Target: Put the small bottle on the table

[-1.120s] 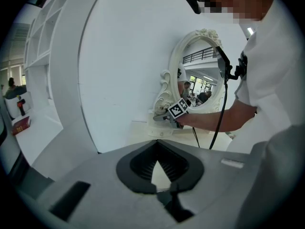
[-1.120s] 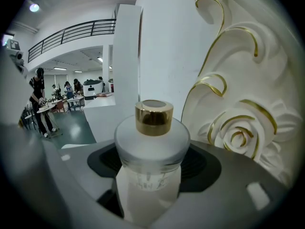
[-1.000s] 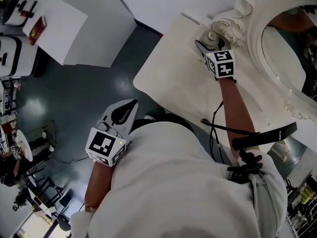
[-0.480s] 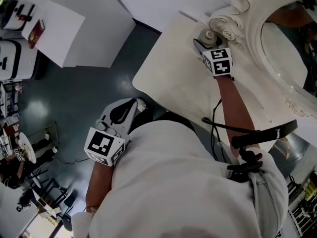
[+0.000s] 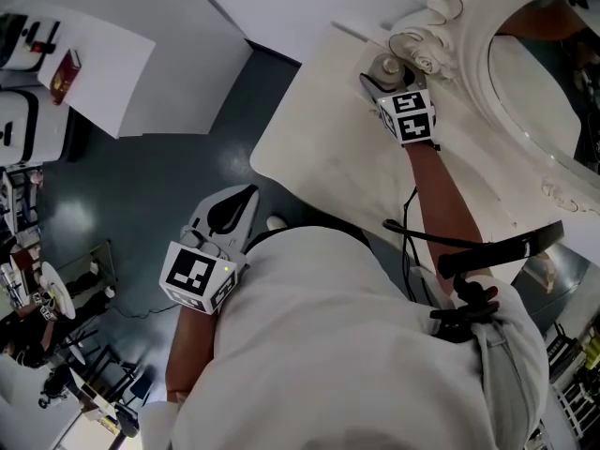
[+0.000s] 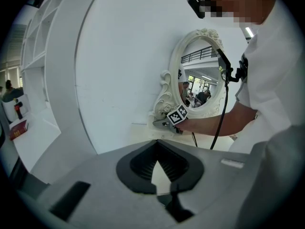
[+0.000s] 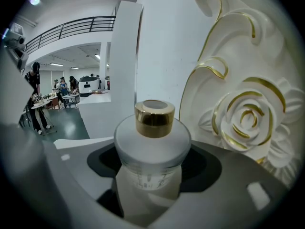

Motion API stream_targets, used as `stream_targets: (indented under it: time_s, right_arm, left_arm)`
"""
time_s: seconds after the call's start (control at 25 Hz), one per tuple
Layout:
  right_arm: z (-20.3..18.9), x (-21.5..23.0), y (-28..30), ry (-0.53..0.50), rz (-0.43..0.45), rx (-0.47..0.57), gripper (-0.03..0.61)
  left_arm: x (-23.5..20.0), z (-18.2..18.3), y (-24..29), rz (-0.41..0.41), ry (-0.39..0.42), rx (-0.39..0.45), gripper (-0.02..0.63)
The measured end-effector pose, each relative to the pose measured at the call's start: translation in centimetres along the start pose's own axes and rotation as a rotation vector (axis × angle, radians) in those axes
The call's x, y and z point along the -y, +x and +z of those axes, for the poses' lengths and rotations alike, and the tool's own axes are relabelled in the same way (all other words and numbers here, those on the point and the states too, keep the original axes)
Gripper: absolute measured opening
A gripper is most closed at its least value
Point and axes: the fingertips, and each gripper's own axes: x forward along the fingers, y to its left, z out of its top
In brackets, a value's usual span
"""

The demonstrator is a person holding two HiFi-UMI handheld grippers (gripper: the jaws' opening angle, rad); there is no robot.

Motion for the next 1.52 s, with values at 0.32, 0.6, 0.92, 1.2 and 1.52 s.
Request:
stream_targets:
  time_s: [0.32,0.6,0.92,1.2,1.52]
  right_arm:
    - [-0.5,0.2,0.2,0.000,-0.006,-0.008,0.348]
    - [-0.1,-0.1,0.1,-0.004,-0.037,-0.008,0.374]
    - [0.3,-0.1,-1.6,0.024,-0.116,0.000,0.387]
    - [0.8,-1.3,-4.9,0.057,-0.187,-0.001,0.393]
    - [0.5,-6.1,-10.6,0.115,-0.238,-0.003,0.342]
  left_arm:
    - [0.0,-0.6,-0.5,0.002,-0.003,0.009,0.002]
    - [-0.4,-1.7,-2.6,0.002,0.000,0.015,0.002]
    - [-0.9,-3.2,-5.2,-0.006,0.009,0.038,0.002]
    - [-1.7,-4.8,-8.2,-0.034,0.011,0.064,0.002]
    - [-2.0,-6.6,-12.6,-0.094,0.051,0.095,0.002]
